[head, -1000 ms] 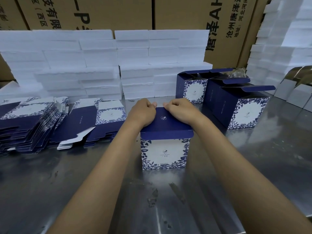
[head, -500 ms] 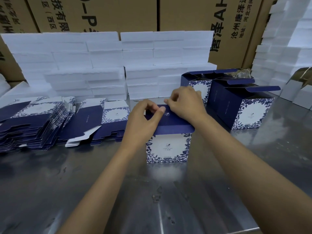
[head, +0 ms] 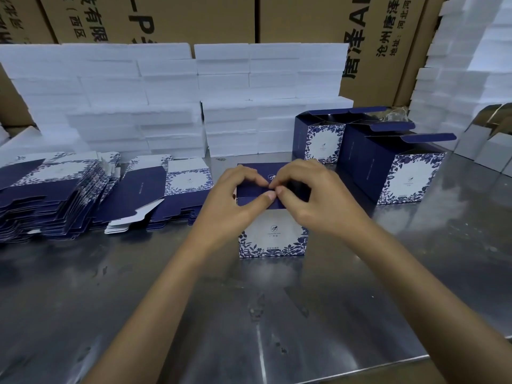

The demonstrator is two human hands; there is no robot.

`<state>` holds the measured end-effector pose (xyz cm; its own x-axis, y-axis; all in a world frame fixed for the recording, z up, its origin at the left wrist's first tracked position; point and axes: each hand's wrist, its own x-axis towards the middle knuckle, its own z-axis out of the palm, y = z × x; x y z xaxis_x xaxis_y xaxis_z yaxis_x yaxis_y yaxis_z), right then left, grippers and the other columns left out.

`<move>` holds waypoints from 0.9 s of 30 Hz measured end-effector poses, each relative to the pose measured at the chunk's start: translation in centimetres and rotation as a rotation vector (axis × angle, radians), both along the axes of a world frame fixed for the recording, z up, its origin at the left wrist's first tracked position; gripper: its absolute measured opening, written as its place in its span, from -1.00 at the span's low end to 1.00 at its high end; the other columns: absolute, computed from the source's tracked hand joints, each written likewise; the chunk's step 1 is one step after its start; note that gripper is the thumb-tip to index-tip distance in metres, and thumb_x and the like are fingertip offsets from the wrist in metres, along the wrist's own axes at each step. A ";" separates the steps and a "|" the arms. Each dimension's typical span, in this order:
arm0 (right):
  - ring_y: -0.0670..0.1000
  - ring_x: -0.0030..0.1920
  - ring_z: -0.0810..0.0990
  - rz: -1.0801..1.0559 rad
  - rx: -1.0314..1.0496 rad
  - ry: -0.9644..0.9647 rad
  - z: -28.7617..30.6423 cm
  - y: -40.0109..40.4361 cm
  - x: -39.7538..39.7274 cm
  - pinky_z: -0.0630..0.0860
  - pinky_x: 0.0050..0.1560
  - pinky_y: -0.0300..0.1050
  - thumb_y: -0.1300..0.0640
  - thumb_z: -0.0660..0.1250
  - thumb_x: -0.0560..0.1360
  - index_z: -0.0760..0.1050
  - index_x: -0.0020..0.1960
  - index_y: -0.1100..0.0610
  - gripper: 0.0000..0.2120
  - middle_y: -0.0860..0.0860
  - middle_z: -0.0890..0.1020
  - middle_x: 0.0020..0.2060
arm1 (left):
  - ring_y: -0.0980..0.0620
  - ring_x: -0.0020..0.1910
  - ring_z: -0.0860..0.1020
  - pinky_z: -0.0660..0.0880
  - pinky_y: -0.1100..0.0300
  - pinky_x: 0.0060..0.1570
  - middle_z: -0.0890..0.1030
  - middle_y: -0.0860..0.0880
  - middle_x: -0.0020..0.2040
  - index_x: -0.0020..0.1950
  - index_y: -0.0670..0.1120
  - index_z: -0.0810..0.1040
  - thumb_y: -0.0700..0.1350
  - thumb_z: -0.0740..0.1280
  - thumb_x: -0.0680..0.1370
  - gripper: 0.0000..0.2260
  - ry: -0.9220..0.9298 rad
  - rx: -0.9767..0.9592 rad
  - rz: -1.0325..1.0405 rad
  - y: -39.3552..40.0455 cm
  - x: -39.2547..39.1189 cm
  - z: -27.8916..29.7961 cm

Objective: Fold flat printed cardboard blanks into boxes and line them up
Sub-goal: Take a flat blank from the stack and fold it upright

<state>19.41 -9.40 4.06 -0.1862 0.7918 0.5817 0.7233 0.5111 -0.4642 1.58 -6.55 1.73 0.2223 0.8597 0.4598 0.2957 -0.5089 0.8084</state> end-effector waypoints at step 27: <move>-0.20 0.25 0.58 -0.055 -0.076 0.331 -2.1 0.6 0.9 0.06 0.57 0.16 0.20 0.54 0.47 0.72 0.05 0.04 -0.83 -0.18 0.70 0.12 | 0.26 0.46 0.34 0.33 0.58 0.12 0.63 0.11 0.24 -0.02 0.06 0.69 -0.22 0.49 0.47 -0.81 -0.161 -0.094 -0.145 2.2 -1.7 -0.8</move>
